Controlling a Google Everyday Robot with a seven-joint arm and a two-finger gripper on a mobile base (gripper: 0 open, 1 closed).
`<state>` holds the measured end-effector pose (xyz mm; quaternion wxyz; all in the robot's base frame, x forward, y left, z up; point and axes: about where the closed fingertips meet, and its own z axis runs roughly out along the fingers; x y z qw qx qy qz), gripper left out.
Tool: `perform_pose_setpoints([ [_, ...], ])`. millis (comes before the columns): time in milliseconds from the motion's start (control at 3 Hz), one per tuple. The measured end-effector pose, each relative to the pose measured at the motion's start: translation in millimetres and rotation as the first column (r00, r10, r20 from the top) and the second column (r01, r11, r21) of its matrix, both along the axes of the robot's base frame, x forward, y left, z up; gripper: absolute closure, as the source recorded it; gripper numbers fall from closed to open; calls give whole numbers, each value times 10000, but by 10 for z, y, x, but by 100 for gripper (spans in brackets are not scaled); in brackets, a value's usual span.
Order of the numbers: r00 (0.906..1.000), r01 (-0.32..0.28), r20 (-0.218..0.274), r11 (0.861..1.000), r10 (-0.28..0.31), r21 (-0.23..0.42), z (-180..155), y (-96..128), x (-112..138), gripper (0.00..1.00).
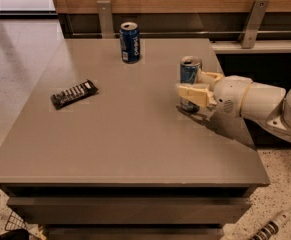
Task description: Pick redbull can
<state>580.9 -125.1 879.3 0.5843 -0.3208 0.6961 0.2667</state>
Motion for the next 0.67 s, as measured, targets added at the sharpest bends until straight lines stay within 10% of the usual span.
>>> perform_pose_setpoints([
  [667,10000,-41,3,10000,41,-2,3,25,0,0],
])
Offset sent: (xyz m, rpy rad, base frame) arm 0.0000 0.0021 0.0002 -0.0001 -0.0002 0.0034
